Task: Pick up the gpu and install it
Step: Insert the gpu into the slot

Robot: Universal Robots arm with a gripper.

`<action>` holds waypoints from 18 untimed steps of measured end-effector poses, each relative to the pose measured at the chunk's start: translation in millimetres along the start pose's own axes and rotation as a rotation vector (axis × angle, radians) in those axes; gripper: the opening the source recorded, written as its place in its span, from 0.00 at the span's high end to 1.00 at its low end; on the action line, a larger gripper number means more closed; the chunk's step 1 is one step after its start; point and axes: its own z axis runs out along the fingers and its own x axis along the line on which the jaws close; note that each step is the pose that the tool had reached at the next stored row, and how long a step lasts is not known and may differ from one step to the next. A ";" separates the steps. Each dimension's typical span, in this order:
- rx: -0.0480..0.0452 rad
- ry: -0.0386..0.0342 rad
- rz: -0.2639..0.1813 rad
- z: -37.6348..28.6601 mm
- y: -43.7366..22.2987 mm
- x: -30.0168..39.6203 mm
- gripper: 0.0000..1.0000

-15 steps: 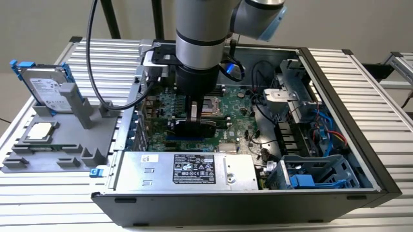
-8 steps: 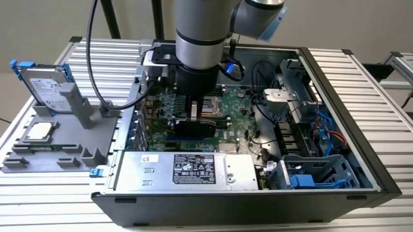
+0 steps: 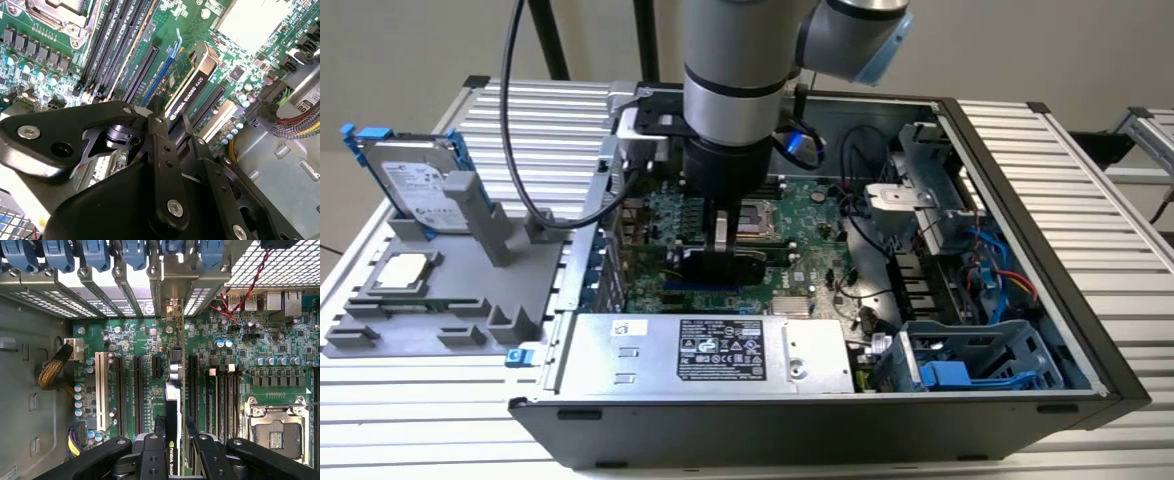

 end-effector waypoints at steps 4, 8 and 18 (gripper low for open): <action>-0.0002 0.0005 -0.001 1.1 0.0 -0.1 1.00; -0.0001 0.0002 -0.001 1.3 -0.1 -0.1 1.00; 0.0000 0.0008 -0.003 2.2 0.1 -0.1 1.00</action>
